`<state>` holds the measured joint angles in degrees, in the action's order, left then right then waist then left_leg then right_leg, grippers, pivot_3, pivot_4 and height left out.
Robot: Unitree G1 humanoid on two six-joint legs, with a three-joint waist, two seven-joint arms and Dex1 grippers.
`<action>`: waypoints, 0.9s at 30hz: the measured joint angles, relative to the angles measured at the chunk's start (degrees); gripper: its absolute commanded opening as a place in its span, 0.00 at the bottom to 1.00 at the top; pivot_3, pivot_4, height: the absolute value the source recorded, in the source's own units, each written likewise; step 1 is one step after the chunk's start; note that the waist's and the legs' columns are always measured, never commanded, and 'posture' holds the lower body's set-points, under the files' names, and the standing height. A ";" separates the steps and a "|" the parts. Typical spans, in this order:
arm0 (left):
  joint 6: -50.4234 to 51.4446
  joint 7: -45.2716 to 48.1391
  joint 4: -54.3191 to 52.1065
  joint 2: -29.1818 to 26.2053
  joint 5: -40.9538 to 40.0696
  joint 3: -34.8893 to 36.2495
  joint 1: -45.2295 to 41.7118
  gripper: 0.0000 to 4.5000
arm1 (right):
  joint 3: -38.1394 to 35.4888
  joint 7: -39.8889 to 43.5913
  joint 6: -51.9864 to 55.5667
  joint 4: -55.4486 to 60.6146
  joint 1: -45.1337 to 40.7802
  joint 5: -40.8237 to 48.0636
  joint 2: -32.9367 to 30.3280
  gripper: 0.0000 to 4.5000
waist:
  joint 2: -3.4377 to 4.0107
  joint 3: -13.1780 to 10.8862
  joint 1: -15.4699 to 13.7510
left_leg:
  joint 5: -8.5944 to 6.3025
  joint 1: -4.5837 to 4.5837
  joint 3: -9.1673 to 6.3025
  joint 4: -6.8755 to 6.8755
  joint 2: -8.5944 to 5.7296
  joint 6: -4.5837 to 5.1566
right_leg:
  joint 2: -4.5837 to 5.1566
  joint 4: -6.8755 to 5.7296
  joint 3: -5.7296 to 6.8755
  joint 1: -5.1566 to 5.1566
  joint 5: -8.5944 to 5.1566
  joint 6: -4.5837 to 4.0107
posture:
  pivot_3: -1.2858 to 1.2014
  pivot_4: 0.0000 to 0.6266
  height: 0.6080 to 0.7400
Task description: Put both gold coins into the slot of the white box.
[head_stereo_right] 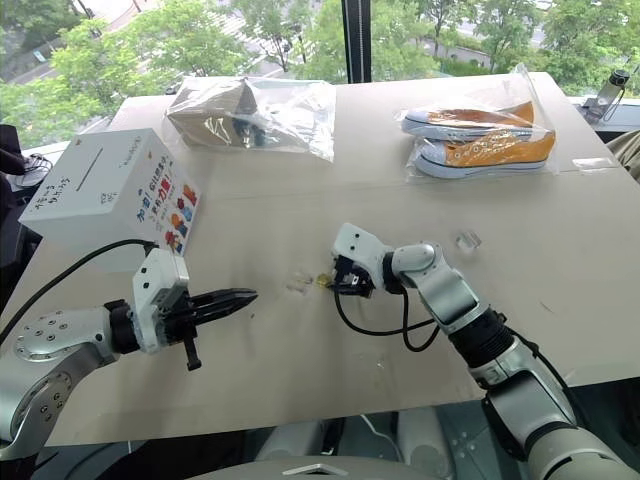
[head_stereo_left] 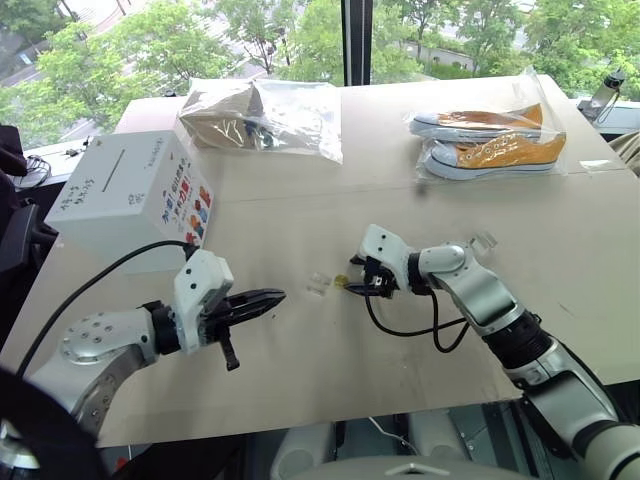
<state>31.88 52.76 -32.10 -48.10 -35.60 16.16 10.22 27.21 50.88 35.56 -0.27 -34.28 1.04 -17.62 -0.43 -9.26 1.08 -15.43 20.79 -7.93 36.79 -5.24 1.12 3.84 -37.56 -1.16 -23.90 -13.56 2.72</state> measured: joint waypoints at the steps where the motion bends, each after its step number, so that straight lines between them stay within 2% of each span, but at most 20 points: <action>1: -0.01 0.00 0.01 0.00 0.00 0.00 0.04 0.00 | 0.08 0.11 -0.21 -0.03 0.00 -0.02 0.13 0.63 | 0.00 0.00 0.03 | 0.00 0.00 0.00 0.00 0.00 0.00 | 0.00 0.00 -0.01 -0.01 0.00 0.00 | 0.52 0.24 1.00; 17: -0.03 -0.31 -0.01 0.24 -0.23 0.09 0.62 0.00 | 1.01 2.60 -5.41 -3.28 -0.79 -0.50 1.66 0.63 | -0.01 0.00 1.41 | -0.04 0.00 0.12 -0.17 0.15 -0.08 | -0.18 0.05 -0.19 -0.16 0.00 -0.01 | 0.52 0.24 1.00; 27: -0.03 -0.51 -0.01 0.24 -0.59 0.12 0.81 0.00 | 1.14 4.73 -13.13 -8.92 -1.76 -1.67 3.63 0.63 | -0.02 0.01 2.49 | -0.10 -0.07 0.33 -0.19 0.42 -0.17 | -0.48 -0.04 -0.44 -0.27 0.05 -0.09 | 0.52 0.24 1.00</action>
<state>31.85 52.25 -32.11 -47.86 -36.19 16.28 11.02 28.35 55.61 22.43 -9.19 -36.04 -0.63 -14.00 -0.45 -9.24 3.58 -15.53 20.71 -7.59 36.60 -4.82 0.95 3.35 -37.60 -1.60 -24.17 -13.51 2.63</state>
